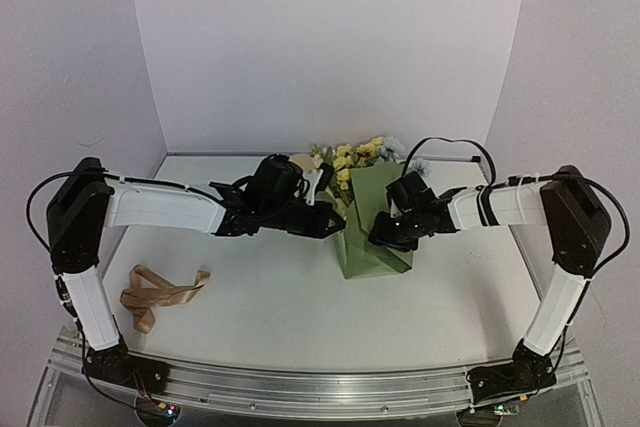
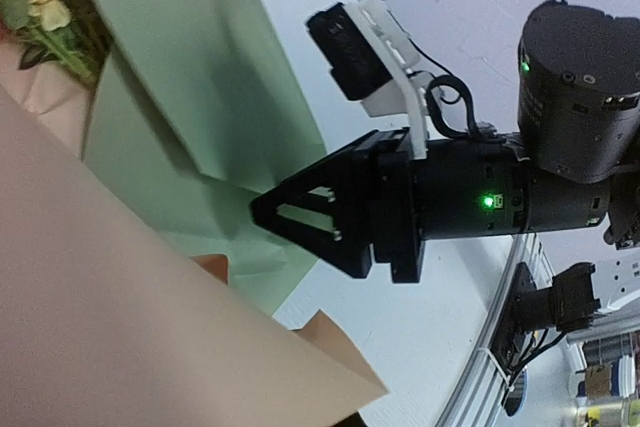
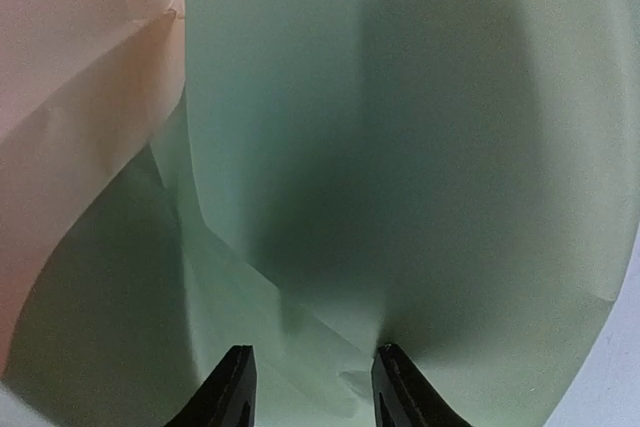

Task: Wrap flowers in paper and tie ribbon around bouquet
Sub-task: Fold the 2/3-folded wrapping paper at the center of the board.

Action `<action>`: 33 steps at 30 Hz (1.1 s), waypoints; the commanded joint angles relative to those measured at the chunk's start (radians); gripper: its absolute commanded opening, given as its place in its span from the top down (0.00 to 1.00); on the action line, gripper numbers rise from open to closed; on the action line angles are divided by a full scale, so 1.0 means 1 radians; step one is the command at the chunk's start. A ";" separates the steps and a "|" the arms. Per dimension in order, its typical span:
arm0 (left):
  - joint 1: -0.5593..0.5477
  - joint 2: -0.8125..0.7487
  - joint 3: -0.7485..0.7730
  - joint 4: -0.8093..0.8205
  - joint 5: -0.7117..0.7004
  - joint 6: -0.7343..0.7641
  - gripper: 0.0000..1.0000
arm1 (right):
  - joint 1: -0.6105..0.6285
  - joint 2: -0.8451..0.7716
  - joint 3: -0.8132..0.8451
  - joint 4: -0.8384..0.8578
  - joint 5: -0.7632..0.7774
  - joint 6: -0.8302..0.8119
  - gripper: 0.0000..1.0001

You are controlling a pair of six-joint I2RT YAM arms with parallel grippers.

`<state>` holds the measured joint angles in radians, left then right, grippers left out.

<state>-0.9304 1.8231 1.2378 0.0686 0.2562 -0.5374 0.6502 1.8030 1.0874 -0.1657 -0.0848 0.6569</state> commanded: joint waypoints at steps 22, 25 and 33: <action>-0.022 0.469 0.496 -0.154 0.246 0.125 1.00 | -0.024 -0.295 -0.151 -0.057 0.180 0.095 0.50; -0.022 0.460 0.490 -0.153 0.246 0.123 1.00 | -0.087 -0.260 -0.144 -0.089 0.145 0.078 0.44; -0.022 0.414 0.458 -0.152 0.223 0.105 1.00 | -0.189 -0.079 -0.098 -0.014 -0.054 0.056 0.29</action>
<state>-0.9539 2.2810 1.6911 -0.0780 0.4801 -0.4212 0.4787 1.6490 0.9469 -0.1931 -0.0404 0.7286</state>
